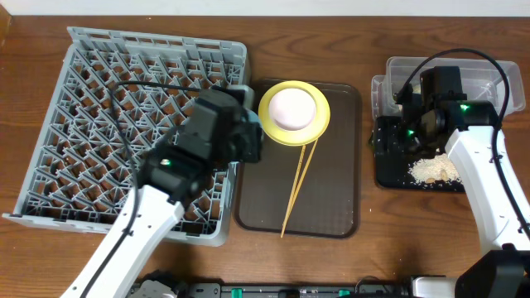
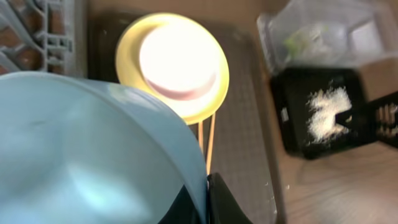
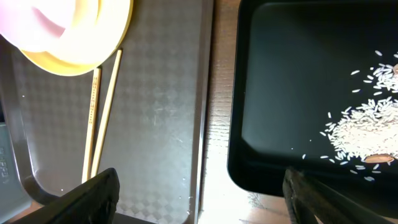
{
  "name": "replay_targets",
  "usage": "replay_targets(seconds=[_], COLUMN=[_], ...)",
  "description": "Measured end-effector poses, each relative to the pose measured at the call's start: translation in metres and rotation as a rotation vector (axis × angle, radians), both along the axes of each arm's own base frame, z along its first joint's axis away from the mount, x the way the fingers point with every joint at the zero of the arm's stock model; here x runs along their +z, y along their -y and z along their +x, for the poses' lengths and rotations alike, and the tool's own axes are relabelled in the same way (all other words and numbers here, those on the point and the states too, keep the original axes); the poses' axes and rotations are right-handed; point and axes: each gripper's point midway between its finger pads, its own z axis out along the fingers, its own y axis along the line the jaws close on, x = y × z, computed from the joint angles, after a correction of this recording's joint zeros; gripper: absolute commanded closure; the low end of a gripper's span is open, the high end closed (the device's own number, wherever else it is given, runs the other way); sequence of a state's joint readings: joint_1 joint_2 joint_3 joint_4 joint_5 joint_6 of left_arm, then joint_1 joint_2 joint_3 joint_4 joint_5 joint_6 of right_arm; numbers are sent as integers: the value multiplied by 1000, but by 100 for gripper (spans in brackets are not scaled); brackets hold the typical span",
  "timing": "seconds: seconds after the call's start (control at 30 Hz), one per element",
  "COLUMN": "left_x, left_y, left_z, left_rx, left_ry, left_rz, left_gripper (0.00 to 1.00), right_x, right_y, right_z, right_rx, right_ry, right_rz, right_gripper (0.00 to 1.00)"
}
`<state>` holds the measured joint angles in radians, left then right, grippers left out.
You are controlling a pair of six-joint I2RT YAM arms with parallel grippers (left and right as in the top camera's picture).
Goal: Sort waste into correct bins and load items into the dishwasher
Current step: 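Lift the light-blue bowl with the left gripper and place it in the rack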
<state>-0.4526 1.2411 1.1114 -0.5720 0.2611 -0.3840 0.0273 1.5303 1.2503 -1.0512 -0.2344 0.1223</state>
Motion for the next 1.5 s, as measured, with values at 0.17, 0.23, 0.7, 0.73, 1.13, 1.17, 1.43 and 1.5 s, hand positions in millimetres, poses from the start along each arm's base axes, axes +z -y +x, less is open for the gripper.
replay_targets(seconds=[0.17,0.23,0.7,0.73,1.13,1.17,1.43,1.5], left_x=[19,24,21,19,-15,-18,-40,-41], left_y=[-31,-42,-122,-127,-182,-187,-205,-205], left_z=[17,21,51,54,69,69,73,73], left_rx=[16,1,-17,-24,30,41,89,89], left_ry=[27,32,-7,-11,-115,-120,-167,-174], left_rz=[-114,-163,-507,-545,-853,-865,-945,-957], left_gripper=[94,94,94,94,94,94,94,94], right_x=[0,0,0,0,-1,0,-1,0], right_y=[0,0,0,0,0,0,0,0], right_z=[-1,-1,-2,-2,-2,-2,-2,-2], right_rx=[0,0,0,0,0,0,0,0], right_ry=[-3,-4,-6,-6,-7,-6,-8,-8], right_rz=[0,0,-1,0,0,-1,0,-1], right_gripper=[18,18,18,18,18,18,18,18])
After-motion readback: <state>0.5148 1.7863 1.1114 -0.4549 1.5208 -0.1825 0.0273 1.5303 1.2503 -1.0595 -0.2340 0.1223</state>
